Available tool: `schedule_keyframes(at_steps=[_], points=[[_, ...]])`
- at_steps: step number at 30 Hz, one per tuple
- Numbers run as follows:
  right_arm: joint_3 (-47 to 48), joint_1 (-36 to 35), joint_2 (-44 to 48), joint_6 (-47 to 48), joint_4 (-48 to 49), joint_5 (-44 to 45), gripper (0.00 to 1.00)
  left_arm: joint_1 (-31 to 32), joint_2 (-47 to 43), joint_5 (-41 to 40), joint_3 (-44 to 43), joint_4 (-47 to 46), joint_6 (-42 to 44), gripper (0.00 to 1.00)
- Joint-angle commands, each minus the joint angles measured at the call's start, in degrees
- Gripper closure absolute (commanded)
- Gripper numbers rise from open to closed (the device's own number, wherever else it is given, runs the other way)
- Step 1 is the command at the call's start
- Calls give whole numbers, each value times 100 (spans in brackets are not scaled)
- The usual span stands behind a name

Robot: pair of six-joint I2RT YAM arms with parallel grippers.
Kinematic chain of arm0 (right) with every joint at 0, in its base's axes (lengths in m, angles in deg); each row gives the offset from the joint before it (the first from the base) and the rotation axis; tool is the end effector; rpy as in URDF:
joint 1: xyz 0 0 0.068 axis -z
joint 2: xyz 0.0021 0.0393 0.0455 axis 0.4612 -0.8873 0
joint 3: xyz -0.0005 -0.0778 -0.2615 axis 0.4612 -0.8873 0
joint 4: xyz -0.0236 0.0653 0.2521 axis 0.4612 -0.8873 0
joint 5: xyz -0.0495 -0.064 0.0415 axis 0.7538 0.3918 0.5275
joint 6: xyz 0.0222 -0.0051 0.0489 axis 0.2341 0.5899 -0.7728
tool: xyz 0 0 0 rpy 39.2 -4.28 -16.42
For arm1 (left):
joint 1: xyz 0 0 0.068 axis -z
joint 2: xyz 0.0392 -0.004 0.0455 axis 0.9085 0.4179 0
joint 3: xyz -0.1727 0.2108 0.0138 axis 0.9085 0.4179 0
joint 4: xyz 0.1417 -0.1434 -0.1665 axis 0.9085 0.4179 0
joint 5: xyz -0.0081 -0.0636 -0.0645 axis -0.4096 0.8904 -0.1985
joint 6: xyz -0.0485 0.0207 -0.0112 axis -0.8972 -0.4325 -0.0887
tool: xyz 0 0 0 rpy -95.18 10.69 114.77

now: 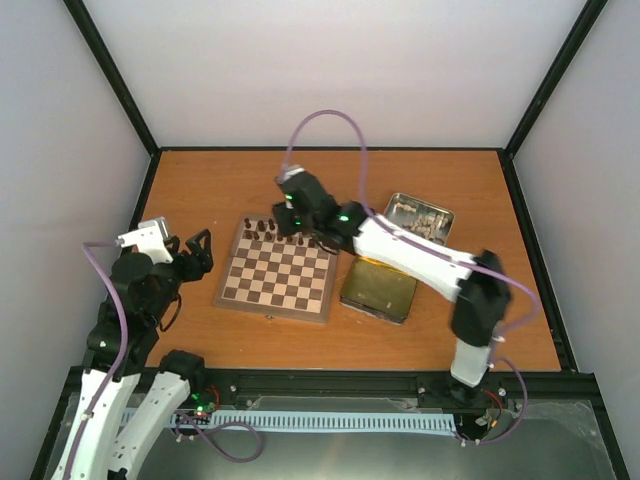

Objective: Set up the chess pieces on the board
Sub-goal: Reset both arms

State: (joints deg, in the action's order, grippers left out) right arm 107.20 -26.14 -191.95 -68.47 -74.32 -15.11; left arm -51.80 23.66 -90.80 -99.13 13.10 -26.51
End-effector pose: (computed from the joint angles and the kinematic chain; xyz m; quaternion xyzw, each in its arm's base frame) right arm 0.2708 0.3575 0.3097 -0.2306 0.8633 0.2028 0.4005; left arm 0.0960 -0.0192 0.3431 -0.1269 0.7890 -0.1697 0.5767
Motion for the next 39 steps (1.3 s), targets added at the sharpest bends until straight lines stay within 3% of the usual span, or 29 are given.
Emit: schedule_keyframes(at_steps=[1,7,9,14,19,30,39], points=[[-1738,25,1805,-175,596,1168,50,-40,-136,474,-150,-268,550,18],[-3797,34,4219,-492,112,2586,43,-40,-268,813,30,-549,816,9],[-4266,34,4985,-617,-243,2946,41,-40,-304,847,81,-624,824,1],[-5004,34,6781,-806,-879,3585,30,-42,-357,893,163,-776,893,0],[-5220,34,8077,-616,-1263,3654,24,-40,-478,705,106,-783,958,0],[-4337,34,9536,491,-1729,3934,3,-40,-865,200,-747,-666,1289,0],[-4277,34,9620,724,-1616,4102,2,-40,-897,144,-1100,-560,1374,0]])
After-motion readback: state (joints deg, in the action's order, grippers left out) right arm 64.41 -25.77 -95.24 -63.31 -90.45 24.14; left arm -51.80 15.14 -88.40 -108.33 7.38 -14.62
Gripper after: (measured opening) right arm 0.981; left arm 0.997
